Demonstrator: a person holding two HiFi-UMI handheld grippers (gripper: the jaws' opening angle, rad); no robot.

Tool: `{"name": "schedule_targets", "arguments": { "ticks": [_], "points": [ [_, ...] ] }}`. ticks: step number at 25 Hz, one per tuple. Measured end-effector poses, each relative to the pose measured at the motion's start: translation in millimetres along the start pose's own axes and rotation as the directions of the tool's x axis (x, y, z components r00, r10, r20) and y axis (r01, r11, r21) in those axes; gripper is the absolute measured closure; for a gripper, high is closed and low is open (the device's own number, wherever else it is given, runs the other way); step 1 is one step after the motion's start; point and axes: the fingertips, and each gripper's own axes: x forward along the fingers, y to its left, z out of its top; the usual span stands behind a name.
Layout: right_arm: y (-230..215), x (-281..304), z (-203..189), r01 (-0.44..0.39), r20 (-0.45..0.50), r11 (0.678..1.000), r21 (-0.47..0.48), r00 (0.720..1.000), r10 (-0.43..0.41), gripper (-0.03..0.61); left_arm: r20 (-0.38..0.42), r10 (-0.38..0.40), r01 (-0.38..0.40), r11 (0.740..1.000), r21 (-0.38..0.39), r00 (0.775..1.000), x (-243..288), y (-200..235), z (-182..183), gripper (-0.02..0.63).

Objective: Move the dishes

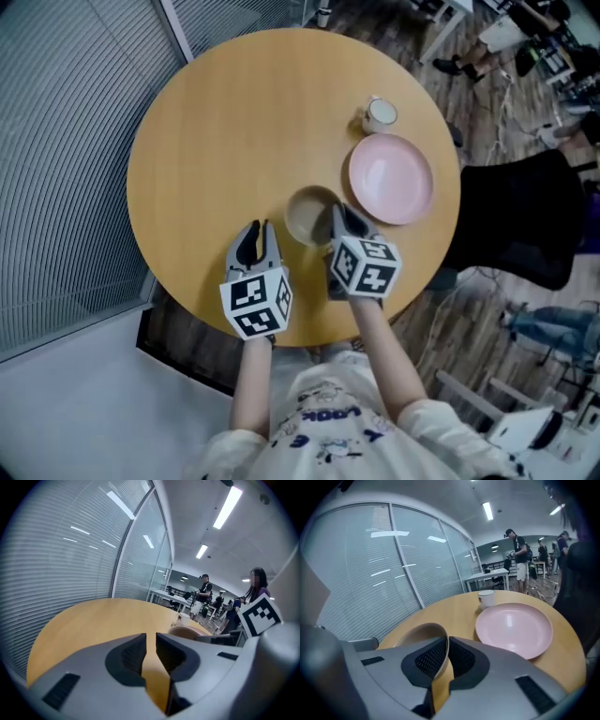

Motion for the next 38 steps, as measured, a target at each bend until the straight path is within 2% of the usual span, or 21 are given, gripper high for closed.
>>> {"name": "schedule_targets", "arguments": {
  "ticks": [5,11,19,23,25,27,29,33,38],
  "points": [
    [-66,-16,-24,0.098,-0.024,0.994,0.047,0.995,-0.097,0.558,-0.043,-0.057,0.058,0.998,0.035,0.997,12,-46,-23,0.554],
    [-118,-29,-56,0.147,-0.05,0.984,0.105,0.989,-0.142,0.558,-0.085,-0.09,0.097,0.992,0.077,0.992,15,-86,-50,0.554],
    [-139,-14,-75,0.164,-0.083,0.979,0.124,0.985,-0.154,0.558,-0.118,-0.089,0.101,0.99,0.099,0.989,25,-98,-65,0.554],
    [-139,-10,-75,0.144,-0.071,0.983,0.116,0.988,-0.136,0.554,-0.119,-0.083,0.096,0.99,0.104,0.989,27,-98,-69,0.554],
    [-140,-14,-70,0.135,-0.054,0.984,0.116,0.99,-0.13,0.531,-0.113,-0.079,0.091,0.99,0.106,0.99,25,-99,-67,0.554],
    [-140,-22,-63,0.137,-0.037,0.985,0.107,0.99,-0.134,0.466,-0.103,-0.073,0.083,0.991,0.103,0.992,23,-98,-62,0.554],
    [-140,-32,-47,0.148,0.004,0.986,0.071,0.989,-0.148,0.466,-0.079,-0.069,0.077,0.992,0.101,0.995,22,-99,-51,0.554],
    [-134,-66,7,0.166,0.157,0.986,-0.029,0.975,-0.16,0.468,0.021,-0.074,0.071,0.99,0.122,0.997,12,-113,-14,0.554],
    [-98,-119,77,0.168,0.325,0.974,-0.149,0.939,-0.113,0.525,0.136,-0.108,0.083,0.981,0.176,0.985,-17,-141,43,0.555]
  ]
}}
